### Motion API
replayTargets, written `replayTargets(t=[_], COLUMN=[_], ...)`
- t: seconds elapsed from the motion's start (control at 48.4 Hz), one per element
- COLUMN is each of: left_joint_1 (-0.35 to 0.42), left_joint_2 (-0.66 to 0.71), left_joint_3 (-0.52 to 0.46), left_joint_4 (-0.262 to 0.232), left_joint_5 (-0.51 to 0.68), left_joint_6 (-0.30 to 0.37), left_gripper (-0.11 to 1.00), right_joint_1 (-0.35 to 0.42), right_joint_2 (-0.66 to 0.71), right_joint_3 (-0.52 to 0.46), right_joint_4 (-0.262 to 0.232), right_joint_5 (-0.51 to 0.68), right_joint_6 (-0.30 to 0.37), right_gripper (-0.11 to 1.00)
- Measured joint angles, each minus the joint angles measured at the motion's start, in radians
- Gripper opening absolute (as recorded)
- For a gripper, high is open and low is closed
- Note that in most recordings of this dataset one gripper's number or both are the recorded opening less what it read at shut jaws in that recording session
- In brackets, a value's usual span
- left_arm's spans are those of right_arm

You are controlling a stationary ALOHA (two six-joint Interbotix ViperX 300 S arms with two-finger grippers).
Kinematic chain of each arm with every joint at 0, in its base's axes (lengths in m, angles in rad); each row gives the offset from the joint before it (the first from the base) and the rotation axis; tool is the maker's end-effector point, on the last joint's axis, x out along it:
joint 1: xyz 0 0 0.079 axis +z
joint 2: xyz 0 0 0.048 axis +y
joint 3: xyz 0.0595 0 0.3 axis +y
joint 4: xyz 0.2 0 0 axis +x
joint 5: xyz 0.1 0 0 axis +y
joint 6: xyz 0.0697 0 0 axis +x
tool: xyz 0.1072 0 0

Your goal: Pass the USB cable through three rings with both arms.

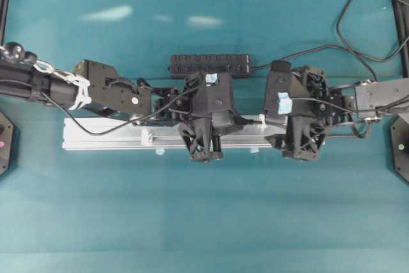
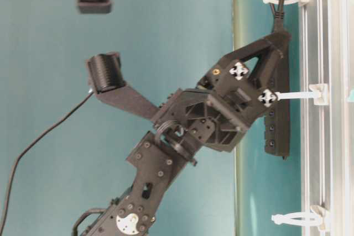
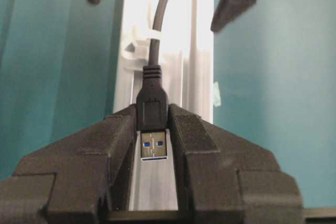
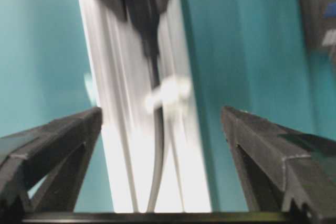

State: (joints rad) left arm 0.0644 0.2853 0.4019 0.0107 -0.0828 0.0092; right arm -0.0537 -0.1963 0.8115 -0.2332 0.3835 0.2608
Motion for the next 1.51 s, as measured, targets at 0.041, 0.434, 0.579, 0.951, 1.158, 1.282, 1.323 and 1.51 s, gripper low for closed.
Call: replayTargets(t=[0.041,0.434,0.579,0.951,1.158,1.282,1.323,1.51], left_joint_1=[0.000,0.002,0.002,0.002,0.002,0.002,0.002,0.000], left_joint_2=[-0.008,-0.077,-0.081,-0.081,-0.081,-0.081,-0.081,-0.087], left_joint_3=[0.005,0.026,0.028,0.026,0.028,0.031,0.032,0.035], left_joint_4=[0.000,0.000,0.000,0.000,0.000,0.000,0.000,0.000], left_joint_5=[0.000,0.038,0.038,0.037,0.038,0.043,0.048,0.074], left_joint_6=[0.000,0.000,0.002,0.000,0.002,0.002,0.002,0.005], left_gripper=[0.22,0.22,0.22,0.22,0.22,0.22,0.22,0.22], right_joint_1=[0.000,0.006,0.006,0.006,0.006,0.005,0.005,0.003], right_joint_2=[0.000,0.067,0.072,0.101,0.115,0.115,0.115,0.118], right_joint_3=[-0.014,-0.086,-0.086,-0.067,-0.075,-0.075,-0.075,-0.077], right_joint_4=[-0.003,-0.014,-0.015,-0.017,-0.017,-0.017,-0.017,-0.017], right_joint_5=[0.000,-0.011,-0.021,-0.067,-0.083,-0.089,-0.092,-0.109], right_joint_6=[0.000,-0.002,0.000,0.000,0.000,0.000,0.000,0.000], right_gripper=[0.72,0.72,0.70,0.53,0.16,-0.01,-0.04,-0.08])
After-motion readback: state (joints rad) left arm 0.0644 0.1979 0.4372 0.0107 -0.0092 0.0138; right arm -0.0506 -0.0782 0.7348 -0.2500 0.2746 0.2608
